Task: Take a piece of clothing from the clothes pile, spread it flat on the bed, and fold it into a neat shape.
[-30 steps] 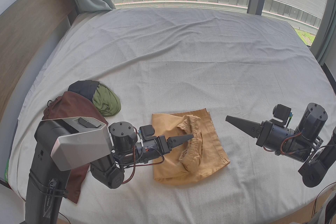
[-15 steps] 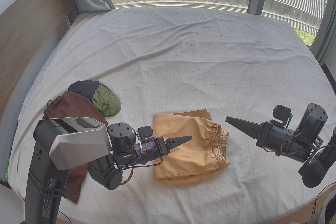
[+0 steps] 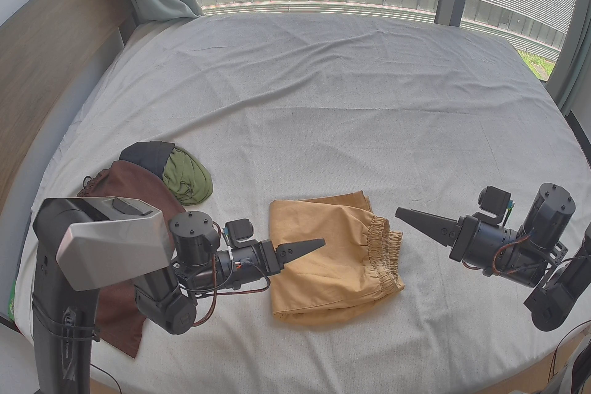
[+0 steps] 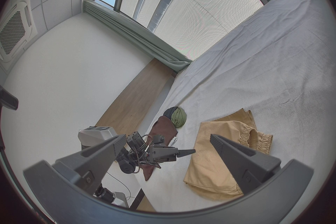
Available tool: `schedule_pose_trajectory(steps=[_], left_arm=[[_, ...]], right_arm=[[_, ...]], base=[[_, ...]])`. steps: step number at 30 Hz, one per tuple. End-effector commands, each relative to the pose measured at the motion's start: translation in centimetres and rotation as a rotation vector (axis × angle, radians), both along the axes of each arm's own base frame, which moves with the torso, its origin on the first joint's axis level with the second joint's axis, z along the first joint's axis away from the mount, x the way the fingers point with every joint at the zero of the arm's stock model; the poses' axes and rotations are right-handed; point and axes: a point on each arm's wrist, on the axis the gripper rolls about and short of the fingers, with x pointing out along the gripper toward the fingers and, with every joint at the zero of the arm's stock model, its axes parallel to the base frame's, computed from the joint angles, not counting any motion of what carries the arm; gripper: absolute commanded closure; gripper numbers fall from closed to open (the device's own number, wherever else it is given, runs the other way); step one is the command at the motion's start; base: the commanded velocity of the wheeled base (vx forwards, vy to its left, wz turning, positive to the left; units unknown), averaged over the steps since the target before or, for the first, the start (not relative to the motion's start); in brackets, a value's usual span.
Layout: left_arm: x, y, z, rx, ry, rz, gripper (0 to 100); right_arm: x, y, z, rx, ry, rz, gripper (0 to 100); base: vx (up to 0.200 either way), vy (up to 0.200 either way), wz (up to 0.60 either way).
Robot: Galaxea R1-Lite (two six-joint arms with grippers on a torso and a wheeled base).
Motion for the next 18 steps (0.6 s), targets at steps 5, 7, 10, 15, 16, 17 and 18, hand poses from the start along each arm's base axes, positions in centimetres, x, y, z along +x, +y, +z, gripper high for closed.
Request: schedule_pose_trajectory(steps=[5,7,10,15,16,17,18], left_arm=[[-0.9,2.6,2.5,0.002,-0.036,0.044,0],[-1.0,3.2,2.8,0.007,-0.041,0.054,0],[-1.2,3.8,3.0,0.024,-0.064,0.065,0],[-1.7,5.3,3.1,0.061,-0.093,0.092,0],[-1.7,5.8,3.2,0.070,-0.106,0.101,0],[-1.8,6.1,3.4,0.072,-0.113,0.105,0],[-1.8,6.4,3.6,0.071,-0.116,0.107,0]], right_arm=[[0.0,0.1,-0.1,-0.002,0.005,0.006,0],[0.0,0.2,-0.2,-0.003,0.008,0.006,0],[0.0,0.2,-0.3,-0.005,0.012,0.007,0],[0.1,0.3,-0.5,-0.007,0.021,0.007,0],[0.1,0.3,-0.5,-0.006,0.022,0.007,0],[0.1,0.3,-0.5,-0.005,0.023,0.007,0],[0.1,0.3,-0.5,-0.005,0.023,0.007,0]], base=[[0.000,0.000,0.00],[0.000,0.000,0.00],[0.000,0.000,0.00],[0.000,0.000,0.00],[0.000,0.000,0.00],[0.000,0.000,0.00],[0.000,0.000,0.00]])
